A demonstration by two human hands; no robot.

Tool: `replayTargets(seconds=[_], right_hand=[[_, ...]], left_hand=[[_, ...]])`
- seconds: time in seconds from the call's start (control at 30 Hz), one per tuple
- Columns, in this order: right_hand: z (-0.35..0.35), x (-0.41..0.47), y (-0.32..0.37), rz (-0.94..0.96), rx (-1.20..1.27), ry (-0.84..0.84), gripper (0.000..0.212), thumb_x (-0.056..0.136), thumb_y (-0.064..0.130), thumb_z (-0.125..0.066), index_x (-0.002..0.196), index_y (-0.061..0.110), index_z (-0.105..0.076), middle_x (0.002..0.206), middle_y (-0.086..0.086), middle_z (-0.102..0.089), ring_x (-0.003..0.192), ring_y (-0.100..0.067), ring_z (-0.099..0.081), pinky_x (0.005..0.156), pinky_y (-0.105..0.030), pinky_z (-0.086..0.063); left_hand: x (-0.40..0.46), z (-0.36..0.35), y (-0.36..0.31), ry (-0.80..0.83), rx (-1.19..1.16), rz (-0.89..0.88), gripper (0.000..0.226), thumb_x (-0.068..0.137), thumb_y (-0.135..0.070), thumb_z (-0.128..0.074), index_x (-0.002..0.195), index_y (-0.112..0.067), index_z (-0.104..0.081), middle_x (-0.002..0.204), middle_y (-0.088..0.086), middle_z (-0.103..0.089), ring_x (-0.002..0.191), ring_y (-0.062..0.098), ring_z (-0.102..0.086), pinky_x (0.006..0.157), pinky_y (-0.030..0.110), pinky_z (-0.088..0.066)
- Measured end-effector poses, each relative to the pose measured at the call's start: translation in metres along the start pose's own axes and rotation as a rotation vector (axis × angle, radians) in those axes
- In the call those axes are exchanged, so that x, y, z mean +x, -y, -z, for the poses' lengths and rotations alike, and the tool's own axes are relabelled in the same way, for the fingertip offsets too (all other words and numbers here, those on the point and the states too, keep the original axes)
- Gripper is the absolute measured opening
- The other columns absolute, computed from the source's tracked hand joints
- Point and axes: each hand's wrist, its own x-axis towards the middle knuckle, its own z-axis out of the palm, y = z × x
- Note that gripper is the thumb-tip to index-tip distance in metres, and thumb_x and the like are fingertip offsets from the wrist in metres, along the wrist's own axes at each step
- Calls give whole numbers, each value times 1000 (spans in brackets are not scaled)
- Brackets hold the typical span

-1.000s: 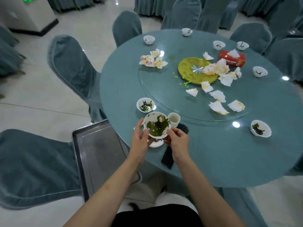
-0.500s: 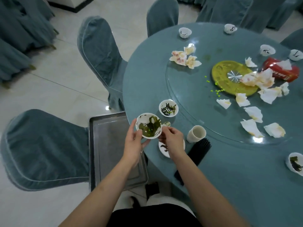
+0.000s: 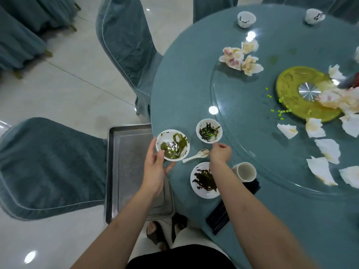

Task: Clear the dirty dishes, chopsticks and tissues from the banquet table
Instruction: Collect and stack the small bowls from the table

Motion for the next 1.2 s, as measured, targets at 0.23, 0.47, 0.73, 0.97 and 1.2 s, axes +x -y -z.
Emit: replayTargets(seconds=[0.23, 0.47, 0.73, 0.97, 1.2], right_hand=[[-18, 20, -1, -57, 36, 13, 25, 96, 27, -70, 113, 10, -65, 89, -11, -74, 69, -19, -68, 74, -39, -61], [-19, 10, 5, -28, 32, 33, 11, 98, 12, -63, 90, 8, -70, 65, -7, -68, 55, -15, -63, 57, -32, -52], [-19, -47, 19, 84, 166, 227, 8, 97, 11, -65, 103, 8, -70, 78, -6, -70, 64, -11, -61, 66, -25, -56], [-22, -129, 29, 163, 248, 582, 8, 98, 8, -64, 92, 5, -69, 75, -9, -66, 62, -13, -55, 57, -25, -47], [-46, -211, 13, 284, 47, 820, 16, 99, 14, -64, 86, 11, -72, 74, -5, -66, 67, -15, -56, 60, -28, -50]], left_hand=[[2, 5, 3, -42, -28, 21, 47, 110, -10, -41, 153, -31, -41, 145, 0, -57, 129, 20, -61, 94, 44, -59], [-4, 18, 3, -62, -35, -7, 48, 109, -11, -44, 153, -31, -40, 146, 2, -57, 132, 26, -59, 99, 51, -56], [-23, 33, -8, -101, -65, -52, 48, 108, -12, -48, 150, -34, -44, 143, 2, -59, 129, 24, -61, 89, 41, -60], [-46, 50, -31, -153, -94, -131, 45, 107, -13, -50, 143, -40, -50, 133, 6, -65, 125, 22, -64, 93, 47, -59], [-77, 94, -60, -179, -139, -227, 46, 106, -15, -51, 144, -41, -51, 130, 5, -65, 124, 18, -64, 97, 47, -58]])
